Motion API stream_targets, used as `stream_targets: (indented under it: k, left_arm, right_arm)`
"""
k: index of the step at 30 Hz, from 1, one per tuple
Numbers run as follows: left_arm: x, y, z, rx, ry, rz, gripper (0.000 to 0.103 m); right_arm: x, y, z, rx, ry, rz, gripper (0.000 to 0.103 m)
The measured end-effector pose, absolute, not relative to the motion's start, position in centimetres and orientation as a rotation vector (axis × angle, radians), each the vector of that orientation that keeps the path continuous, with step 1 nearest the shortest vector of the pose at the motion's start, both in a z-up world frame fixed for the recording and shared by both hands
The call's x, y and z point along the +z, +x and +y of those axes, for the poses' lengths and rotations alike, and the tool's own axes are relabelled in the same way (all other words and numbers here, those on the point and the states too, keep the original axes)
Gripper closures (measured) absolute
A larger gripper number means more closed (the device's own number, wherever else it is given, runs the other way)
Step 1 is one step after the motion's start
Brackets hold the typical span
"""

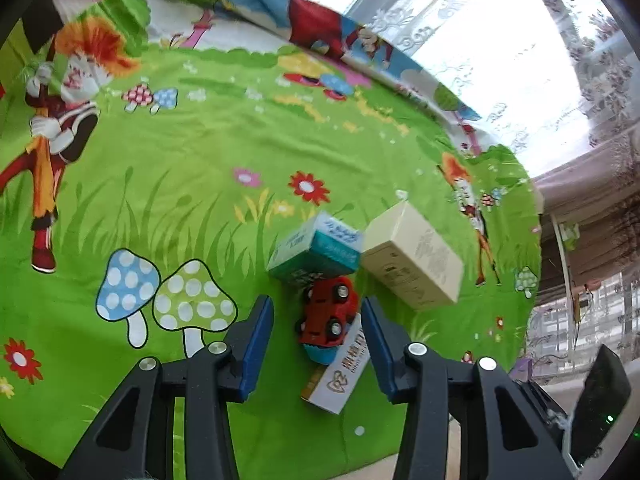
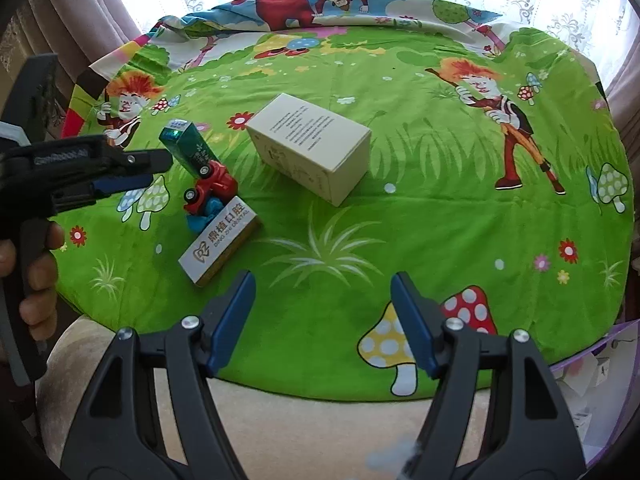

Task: Organize rigid objects
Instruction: 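Move both grippers back over the remaining items on the bed, then grasp the teal medicine box with the left gripper while the right grasps the DING ZHI DENTAL box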

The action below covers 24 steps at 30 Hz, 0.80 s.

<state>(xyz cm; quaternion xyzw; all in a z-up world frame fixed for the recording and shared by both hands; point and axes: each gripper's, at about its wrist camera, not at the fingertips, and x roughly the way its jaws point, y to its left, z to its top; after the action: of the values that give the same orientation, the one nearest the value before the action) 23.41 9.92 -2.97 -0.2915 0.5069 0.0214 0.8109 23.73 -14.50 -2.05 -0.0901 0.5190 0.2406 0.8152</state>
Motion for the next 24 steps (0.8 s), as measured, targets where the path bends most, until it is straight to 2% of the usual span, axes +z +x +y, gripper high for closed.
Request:
stream_targets:
  k: [5,12,15,17,18,24]
  left_arm:
    - [-1.2,24.8,8.8,0.084,-0.457,1.056,0.055]
    - [-2.1,27.5,8.0,0.115,-0.351,1.091,0.055]
    - [-2.8,27.9,8.0,0.108,-0.334,1.096,0.056]
    - [-3.0,27.7,8.2,0.105,-0.338,1.094,0.064]
    - [-3.1,27.6,8.4,0.104,-0.341,1.093,0.065]
    - [-2.3,25.9,10.0,0.095,-0.415,1.047,0.066]
  right_arm:
    - [-2.9,23.6,-13.3,0.546,-0.224,1.124,0.030]
    - [-3.1,23.5,-12.7,0.578,-0.231,1.152,0.030]
    - [-3.5,23.2,-11.5,0.625,-0.246,1.187,0.030]
    - [-3.7,23.2,-10.9,0.642,-0.246,1.208,0.030]
    - [-3.8,23.3,-10.6,0.644,-0.245,1.221,0.030]
    - [-4.4,23.8,-7.8,0.627,-0.258,1.265,0.030]
